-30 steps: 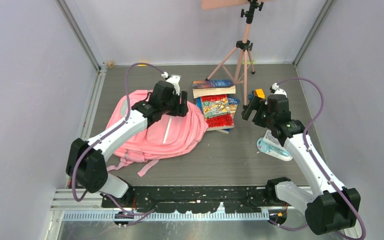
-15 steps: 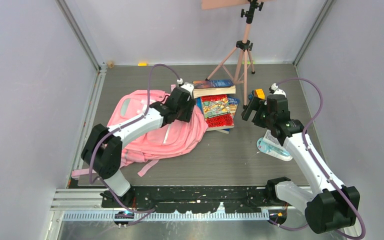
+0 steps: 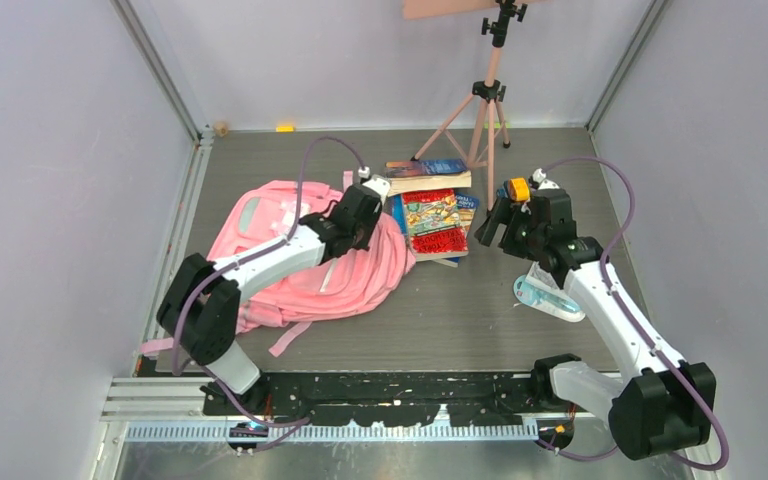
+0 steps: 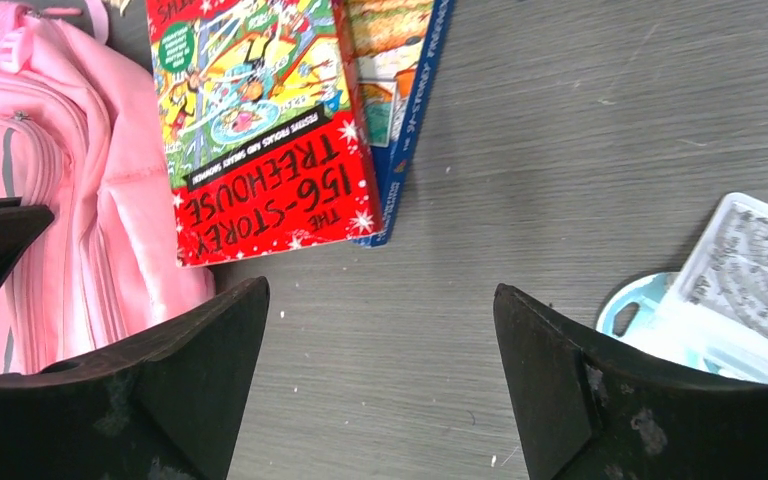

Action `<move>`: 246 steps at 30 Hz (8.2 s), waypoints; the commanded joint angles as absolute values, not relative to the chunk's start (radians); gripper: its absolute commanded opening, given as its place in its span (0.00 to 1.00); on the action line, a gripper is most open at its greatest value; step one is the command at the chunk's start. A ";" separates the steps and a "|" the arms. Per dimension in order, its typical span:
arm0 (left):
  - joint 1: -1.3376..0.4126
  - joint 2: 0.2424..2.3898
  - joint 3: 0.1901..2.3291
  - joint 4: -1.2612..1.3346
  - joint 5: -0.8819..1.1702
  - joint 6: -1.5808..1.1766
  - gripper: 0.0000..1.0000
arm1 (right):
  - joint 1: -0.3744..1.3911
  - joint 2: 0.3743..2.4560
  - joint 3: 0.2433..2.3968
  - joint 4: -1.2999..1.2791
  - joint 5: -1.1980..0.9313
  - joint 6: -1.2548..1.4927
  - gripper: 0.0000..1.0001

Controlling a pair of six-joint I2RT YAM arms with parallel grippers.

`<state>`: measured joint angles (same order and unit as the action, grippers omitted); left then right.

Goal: Pack the student bag
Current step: Adjust the student bag at the center of the board, then unzip the student bag at the center of the board.

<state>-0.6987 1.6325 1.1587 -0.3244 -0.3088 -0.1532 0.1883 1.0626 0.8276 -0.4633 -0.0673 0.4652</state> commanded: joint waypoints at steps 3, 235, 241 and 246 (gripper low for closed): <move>-0.703 1.397 1.004 -0.370 -0.174 -0.117 0.00 | 0.241 1.120 0.864 -0.428 -0.181 0.440 0.87; -0.385 1.062 0.977 -0.598 -0.036 -0.123 0.00 | 0.838 1.867 0.769 0.723 -0.199 0.022 0.54; -0.383 1.064 0.978 -0.600 -0.036 -0.126 0.00 | 0.838 1.867 0.766 0.729 -0.186 0.005 0.55; -0.380 1.066 0.976 -0.601 -0.040 -0.127 0.00 | 0.838 1.865 0.780 0.717 -0.208 -0.011 0.45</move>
<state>-0.3927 1.0885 0.9642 -0.7063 -0.0322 -0.1226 0.8349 1.8637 0.7601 0.6727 -0.2073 0.0166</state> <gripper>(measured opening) 0.105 0.511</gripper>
